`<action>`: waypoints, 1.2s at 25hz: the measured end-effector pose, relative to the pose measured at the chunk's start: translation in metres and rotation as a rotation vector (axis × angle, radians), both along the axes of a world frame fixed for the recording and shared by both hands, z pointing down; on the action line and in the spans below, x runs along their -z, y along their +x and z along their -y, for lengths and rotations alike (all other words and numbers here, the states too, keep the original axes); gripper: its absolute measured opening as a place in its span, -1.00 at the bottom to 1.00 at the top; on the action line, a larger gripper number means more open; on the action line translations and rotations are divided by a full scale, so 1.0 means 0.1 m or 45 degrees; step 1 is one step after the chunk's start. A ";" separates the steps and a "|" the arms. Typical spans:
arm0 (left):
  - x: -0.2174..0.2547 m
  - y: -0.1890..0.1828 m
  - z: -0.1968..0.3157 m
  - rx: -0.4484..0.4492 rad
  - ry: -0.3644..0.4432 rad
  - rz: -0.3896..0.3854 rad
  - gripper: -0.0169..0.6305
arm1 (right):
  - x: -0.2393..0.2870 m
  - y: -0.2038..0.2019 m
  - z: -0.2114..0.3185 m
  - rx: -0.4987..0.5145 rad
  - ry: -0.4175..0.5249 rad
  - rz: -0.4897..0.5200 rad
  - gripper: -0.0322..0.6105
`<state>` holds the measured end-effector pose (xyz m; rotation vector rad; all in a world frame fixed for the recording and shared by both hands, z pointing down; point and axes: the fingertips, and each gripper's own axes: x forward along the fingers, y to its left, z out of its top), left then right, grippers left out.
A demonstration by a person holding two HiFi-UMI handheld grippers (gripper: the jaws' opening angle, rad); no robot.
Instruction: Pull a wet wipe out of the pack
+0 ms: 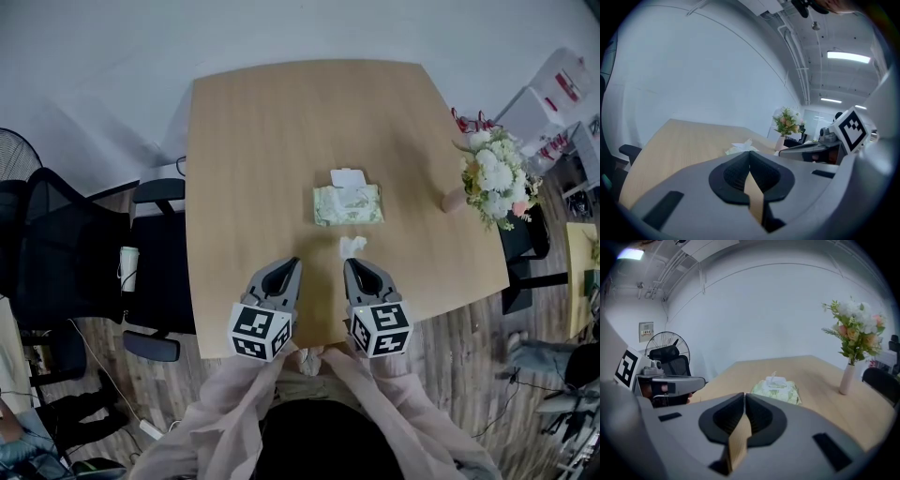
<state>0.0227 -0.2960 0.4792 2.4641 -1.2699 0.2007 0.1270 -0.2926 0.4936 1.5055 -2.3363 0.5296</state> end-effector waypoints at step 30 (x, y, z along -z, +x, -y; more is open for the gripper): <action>0.28 0.07 -0.05 -0.129 0.141 -0.013 -0.91 | 0.53 0.55 -0.21 -0.153 0.257 -0.004 -0.84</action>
